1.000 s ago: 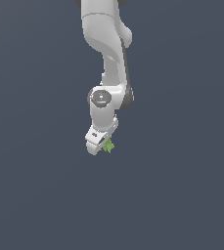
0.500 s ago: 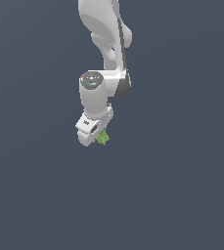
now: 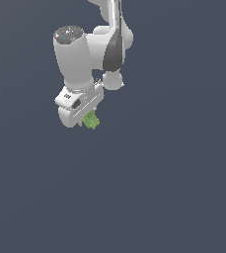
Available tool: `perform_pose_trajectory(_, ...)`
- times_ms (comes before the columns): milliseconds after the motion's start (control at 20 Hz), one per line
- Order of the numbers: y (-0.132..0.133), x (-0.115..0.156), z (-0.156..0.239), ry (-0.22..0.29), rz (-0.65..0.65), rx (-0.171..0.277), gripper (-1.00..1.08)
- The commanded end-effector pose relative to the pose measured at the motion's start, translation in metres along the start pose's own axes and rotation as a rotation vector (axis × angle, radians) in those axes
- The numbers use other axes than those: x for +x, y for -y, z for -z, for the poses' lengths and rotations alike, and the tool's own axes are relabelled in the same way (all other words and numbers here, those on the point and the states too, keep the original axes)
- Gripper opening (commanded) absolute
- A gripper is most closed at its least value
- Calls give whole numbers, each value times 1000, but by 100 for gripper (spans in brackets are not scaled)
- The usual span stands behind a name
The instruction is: Pick up the object and move it to a goal position.
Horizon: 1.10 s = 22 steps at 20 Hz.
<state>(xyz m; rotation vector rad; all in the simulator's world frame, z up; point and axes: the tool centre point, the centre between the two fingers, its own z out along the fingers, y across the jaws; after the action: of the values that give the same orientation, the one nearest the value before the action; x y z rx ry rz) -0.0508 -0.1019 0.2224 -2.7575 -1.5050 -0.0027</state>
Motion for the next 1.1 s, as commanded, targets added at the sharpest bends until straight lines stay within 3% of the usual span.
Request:
perform_pose_trajectory(0,-2,-12,29,-1,1,1,-100)
perform_pose_trajectory(1050,-26,-98,237,0,-1,1,-100)
